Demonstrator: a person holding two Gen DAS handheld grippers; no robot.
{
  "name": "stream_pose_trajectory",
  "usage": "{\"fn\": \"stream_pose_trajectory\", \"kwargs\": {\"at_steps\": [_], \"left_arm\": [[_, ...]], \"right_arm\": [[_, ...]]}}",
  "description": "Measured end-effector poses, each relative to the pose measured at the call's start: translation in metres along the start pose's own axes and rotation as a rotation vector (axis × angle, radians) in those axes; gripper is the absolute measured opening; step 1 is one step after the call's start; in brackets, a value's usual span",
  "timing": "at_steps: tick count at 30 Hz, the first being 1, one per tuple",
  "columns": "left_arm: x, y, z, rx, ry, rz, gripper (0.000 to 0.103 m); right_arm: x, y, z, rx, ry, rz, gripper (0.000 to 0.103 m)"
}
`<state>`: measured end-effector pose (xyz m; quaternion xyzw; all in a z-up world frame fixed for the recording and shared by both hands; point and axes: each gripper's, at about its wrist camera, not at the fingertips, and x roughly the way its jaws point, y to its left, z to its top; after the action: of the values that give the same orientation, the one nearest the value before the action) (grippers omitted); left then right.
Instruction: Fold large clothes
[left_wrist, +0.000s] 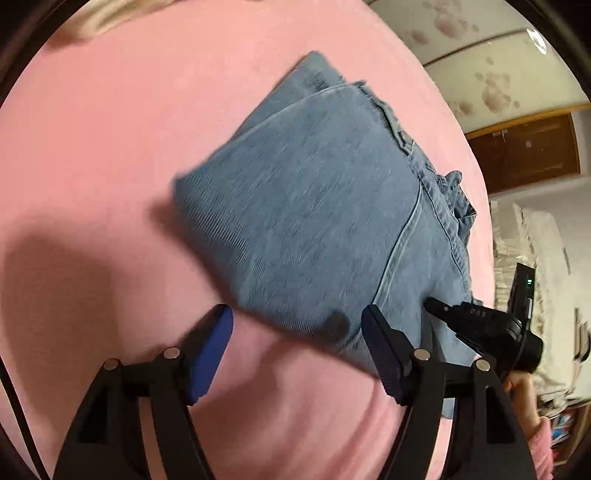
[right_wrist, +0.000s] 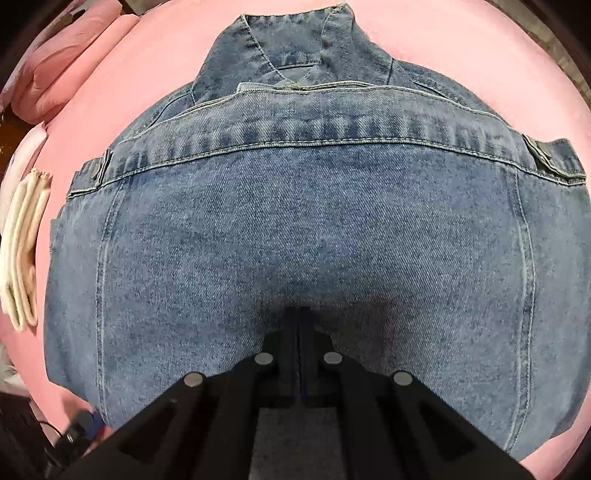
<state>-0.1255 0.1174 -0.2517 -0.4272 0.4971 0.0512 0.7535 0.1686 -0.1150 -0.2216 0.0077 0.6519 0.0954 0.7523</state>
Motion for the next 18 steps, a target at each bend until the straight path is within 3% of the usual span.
{"fn": "stream_pose_trajectory", "kwargs": {"at_steps": [7, 13, 18], "left_arm": [[0.02, -0.011, 0.033, 0.073, -0.015, 0.019, 0.069], [0.025, -0.003, 0.051, -0.006, -0.035, 0.034, 0.053], [0.027, -0.01, 0.056, 0.02, -0.021, 0.088, 0.044]], "right_arm": [[0.002, 0.002, -0.002, -0.005, 0.008, 0.0, 0.0], [0.0, -0.001, 0.0, 0.006, -0.005, -0.016, 0.0], [-0.001, 0.002, -0.003, 0.009, -0.016, -0.033, 0.0]]}}
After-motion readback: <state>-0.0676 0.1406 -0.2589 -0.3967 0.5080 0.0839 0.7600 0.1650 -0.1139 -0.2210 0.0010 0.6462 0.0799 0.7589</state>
